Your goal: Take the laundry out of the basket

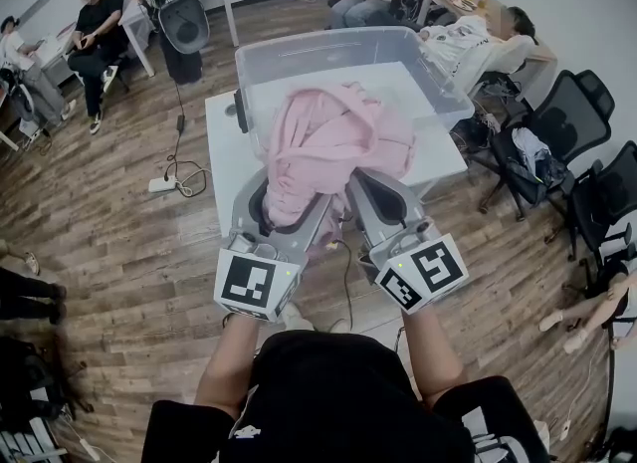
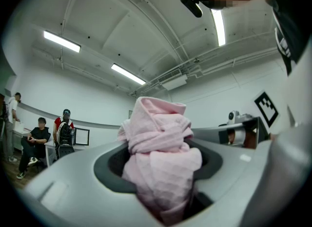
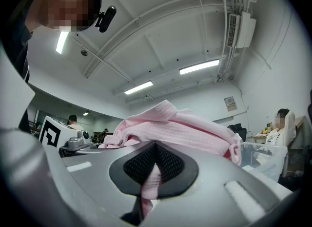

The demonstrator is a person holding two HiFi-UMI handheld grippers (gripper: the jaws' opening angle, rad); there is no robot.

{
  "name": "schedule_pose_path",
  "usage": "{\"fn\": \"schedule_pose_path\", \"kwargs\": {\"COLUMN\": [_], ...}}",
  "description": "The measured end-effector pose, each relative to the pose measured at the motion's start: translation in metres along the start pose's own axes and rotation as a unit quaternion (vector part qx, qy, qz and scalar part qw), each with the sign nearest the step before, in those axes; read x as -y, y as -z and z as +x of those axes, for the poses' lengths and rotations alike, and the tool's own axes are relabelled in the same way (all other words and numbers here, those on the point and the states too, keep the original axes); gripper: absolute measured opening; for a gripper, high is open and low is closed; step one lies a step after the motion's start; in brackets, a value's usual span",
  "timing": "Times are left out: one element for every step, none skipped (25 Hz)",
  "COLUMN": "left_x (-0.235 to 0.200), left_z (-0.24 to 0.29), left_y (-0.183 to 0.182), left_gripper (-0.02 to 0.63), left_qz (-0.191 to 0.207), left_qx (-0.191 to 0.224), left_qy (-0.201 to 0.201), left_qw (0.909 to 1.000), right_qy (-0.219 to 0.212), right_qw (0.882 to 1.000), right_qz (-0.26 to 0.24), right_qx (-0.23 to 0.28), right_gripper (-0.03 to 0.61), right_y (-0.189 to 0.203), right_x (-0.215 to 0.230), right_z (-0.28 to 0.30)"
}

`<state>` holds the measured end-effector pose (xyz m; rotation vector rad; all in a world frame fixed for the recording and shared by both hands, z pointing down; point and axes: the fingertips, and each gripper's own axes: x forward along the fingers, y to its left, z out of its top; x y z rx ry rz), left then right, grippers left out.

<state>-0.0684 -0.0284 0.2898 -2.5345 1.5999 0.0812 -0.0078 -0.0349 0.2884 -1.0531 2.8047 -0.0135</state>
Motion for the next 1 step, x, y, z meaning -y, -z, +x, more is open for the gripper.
{"fn": "schedule_pose_path", "kwargs": {"left_x": [0.0000], "left_z": [-0.0002], "left_y": [0.0000], "left_gripper": [0.281], "left_qz": [0.000], "left_qx": [0.000], "left_qy": [-0.001], "left_qw": [1.0000], "right_qy": [0.000], "right_qw": [1.000], "right_qz": [0.000], "right_qx": [0.000], "right_gripper": [-0.002], "right_y": [0.0000], "right_x": [-0.0001], "right_z": [-0.0001]}}
